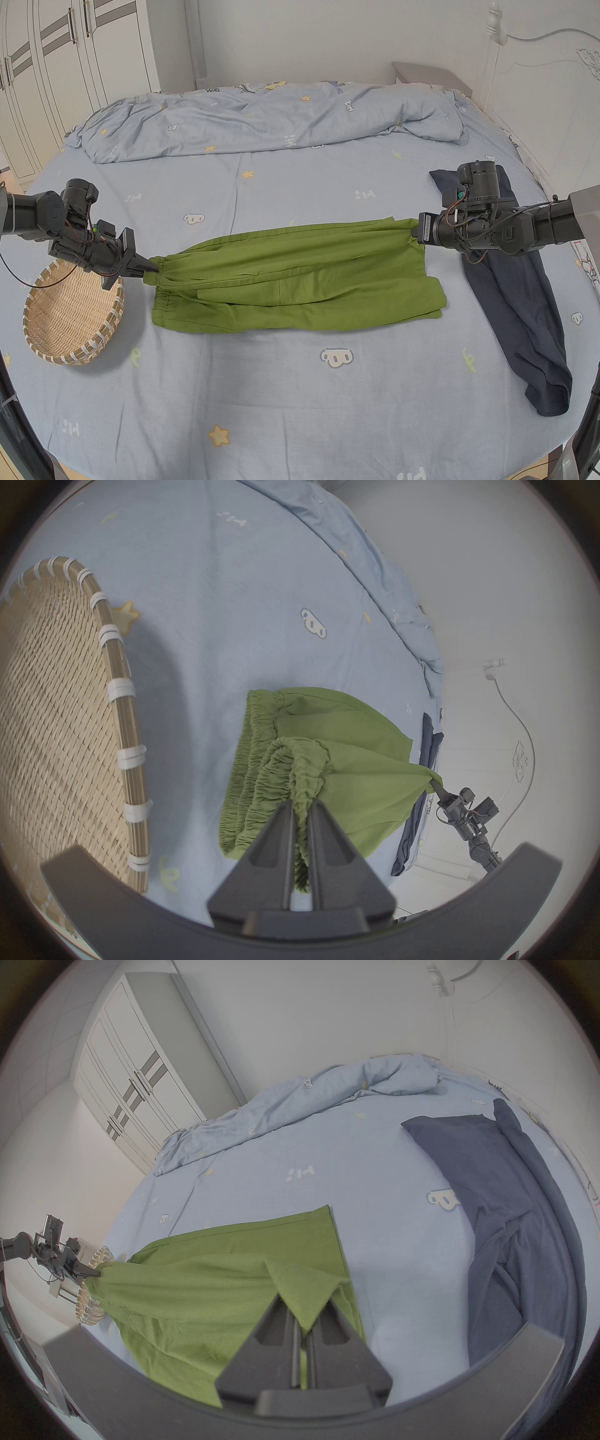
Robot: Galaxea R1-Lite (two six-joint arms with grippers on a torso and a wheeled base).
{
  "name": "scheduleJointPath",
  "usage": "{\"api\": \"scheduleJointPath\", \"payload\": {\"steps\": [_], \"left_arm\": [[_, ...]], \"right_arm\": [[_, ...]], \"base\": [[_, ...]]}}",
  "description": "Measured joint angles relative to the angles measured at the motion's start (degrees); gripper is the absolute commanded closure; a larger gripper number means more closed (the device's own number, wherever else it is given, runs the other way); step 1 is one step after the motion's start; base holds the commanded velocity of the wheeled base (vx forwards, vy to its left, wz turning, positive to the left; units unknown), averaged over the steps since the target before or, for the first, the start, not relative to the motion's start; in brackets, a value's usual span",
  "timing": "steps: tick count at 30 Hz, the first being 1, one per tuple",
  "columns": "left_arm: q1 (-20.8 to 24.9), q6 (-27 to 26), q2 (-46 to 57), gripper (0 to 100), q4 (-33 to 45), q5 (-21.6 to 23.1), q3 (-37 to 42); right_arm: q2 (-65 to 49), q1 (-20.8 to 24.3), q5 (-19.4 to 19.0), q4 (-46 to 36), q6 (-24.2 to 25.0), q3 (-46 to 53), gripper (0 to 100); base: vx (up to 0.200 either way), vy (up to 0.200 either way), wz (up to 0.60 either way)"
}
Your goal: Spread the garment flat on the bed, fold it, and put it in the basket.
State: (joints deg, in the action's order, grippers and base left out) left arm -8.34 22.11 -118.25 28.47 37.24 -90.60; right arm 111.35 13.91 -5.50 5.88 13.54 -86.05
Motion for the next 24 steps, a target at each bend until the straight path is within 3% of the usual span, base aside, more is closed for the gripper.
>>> {"api": "scheduleJointPath", "payload": {"steps": [11, 12, 24], "left_arm": [[-0.04, 0.0, -1.38, 100, 0.0, -0.29, -0.61], [0.1, -0.02, -1.57, 0, 0.0, -0.33, -0.8], [3.8, 1.67, -2.15, 0, -0.09, -0.21, -2.36]], "right_arm": [[1.83, 0.09, -0.13, 0.68, 0.0, -0.27, 100], [2.05, 0.12, -0.11, 0.68, 0.0, -0.27, 0], [3.21, 0.22, -0.13, 0.66, 0.17, -0.02, 0]], "base": [[0.0, 0.0, 0.0], [0.0, 0.0, 0.0], [0.0, 0.0, 0.0]]}}
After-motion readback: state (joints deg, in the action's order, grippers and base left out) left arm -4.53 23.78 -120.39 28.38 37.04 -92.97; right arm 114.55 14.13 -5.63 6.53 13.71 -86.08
